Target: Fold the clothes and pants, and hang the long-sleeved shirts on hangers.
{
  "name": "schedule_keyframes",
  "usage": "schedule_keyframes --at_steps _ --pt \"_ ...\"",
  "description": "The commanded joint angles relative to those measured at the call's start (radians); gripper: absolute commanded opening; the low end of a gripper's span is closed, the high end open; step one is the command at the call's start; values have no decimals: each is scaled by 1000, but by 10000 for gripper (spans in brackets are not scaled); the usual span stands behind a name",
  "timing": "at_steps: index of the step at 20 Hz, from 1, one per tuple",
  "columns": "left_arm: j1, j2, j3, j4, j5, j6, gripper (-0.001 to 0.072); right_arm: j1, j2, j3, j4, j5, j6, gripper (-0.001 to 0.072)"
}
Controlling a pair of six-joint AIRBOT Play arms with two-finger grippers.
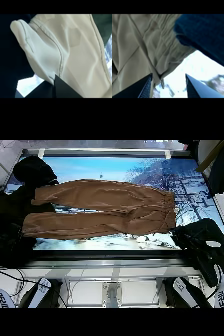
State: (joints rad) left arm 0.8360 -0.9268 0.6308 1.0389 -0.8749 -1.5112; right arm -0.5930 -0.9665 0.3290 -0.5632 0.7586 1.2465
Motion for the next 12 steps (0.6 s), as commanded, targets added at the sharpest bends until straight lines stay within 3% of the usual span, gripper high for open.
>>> schedule_keyframes --at_steps 1,5,12 --pt "-1 1 1 1 0 2 11 35 -71 -8 67 -97 -8 458" --pt "-1 1 1 0 0 2 11 39 -77 29 73 -200 -9 456" --pt "-1 1 1 1 -4 2 11 39 -170 69 84 -162 -7 455"
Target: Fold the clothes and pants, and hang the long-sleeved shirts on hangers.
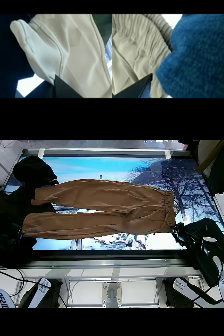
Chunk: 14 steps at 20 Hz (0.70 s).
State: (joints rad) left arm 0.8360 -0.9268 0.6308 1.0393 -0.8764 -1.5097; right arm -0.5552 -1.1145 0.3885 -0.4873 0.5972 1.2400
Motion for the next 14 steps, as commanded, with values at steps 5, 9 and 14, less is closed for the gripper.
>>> schedule_keyframes --at_steps 5,9,14 --pt "-1 1 1 0 -2 0 11 1 -22 11 18 -59 -3 341" --pt "-1 0 1 0 -2 34 11 1 -22 11 18 -67 -13 230" --pt "0 28 46 98 -29 82 10 1 56 65 -31 70 -144 21"
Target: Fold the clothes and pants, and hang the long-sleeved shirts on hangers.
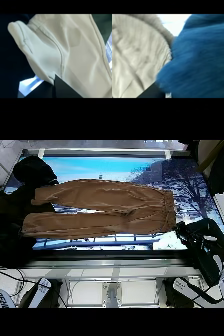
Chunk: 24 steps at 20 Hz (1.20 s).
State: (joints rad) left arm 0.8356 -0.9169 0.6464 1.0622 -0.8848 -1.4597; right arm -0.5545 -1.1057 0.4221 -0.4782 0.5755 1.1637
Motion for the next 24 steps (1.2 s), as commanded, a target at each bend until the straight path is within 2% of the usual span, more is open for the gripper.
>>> schedule_keyframes --at_steps 1,4,6,9,12,14,16,19,21,24 --pt "1 37 63 150 -48 32 10 -1 97 54 -95 125 -64 21" --pt "0 101 174 348 -176 31 10 -45 298 104 -307 255 55 21" --pt "0 153 191 352 -182 24 10 -115 431 109 -373 389 67 20" --pt "-1 222 192 345 -240 25 10 -249 612 111 -395 566 66 20" --pt "-1 274 193 353 -314 36 10 -371 739 156 -441 682 65 19" --pt "-1 304 198 352 -335 36 9 -382 786 211 -521 689 67 19" --pt "-21 308 226 333 -338 36 9 -376 773 258 -499 688 67 19" --pt "-167 204 335 318 -298 31 8 -329 677 265 -460 694 67 19" --pt "-291 53 454 325 -249 13 8 -278 575 265 -418 654 66 19" --pt "-440 -225 686 372 -124 -90 8 -177 410 266 -391 514 66 19"
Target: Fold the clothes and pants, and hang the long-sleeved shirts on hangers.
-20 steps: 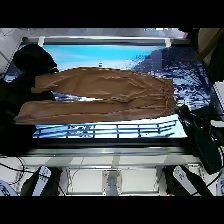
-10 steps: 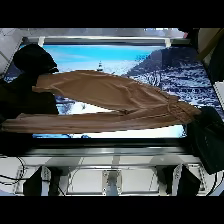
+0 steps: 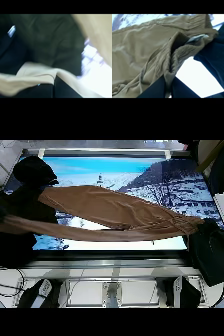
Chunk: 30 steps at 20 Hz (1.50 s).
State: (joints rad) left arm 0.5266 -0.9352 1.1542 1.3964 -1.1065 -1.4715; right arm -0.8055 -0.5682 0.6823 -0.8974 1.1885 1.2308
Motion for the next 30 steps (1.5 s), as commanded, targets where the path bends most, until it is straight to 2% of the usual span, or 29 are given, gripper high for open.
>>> schedule_keyframes --at_steps 1,3,7,10,12,15,18,22,25,26,27,28,29,30 --pt "-171 -306 269 71 97 -107 8 97 -179 6 29 -139 7 19" --pt "-229 -467 426 125 89 -175 7 137 -277 6 32 -230 19 19" --pt "-302 -719 701 172 93 -192 7 204 -433 34 46 -367 33 19" --pt "-325 -832 799 253 100 -259 8 271 -556 117 46 -452 44 19" --pt "-328 -885 840 290 101 -277 7 300 -632 189 47 -504 64 19" --pt "-332 -939 863 290 111 -277 7 347 -754 294 48 -507 82 19" --pt "-343 -973 863 290 179 -310 8 382 -859 353 48 -535 150 20" --pt "-349 -995 863 279 324 -397 7 388 -919 363 54 -613 253 19" --pt "-353 -1007 863 278 335 -402 9 388 -919 363 52 -645 288 19" --pt "-357 -1008 863 278 333 -400 34 388 -919 364 53 -647 287 21" --pt "-362 -1006 863 279 332 -398 310 388 -917 364 55 -646 287 45" --pt "-366 -999 864 278 333 -397 676 388 -912 371 56 -637 287 212" --pt "-369 -987 864 279 330 -394 714 388 -904 385 55 -624 287 418" --pt "-370 -969 864 279 328 -382 713 387 -891 410 47 -605 285 460"
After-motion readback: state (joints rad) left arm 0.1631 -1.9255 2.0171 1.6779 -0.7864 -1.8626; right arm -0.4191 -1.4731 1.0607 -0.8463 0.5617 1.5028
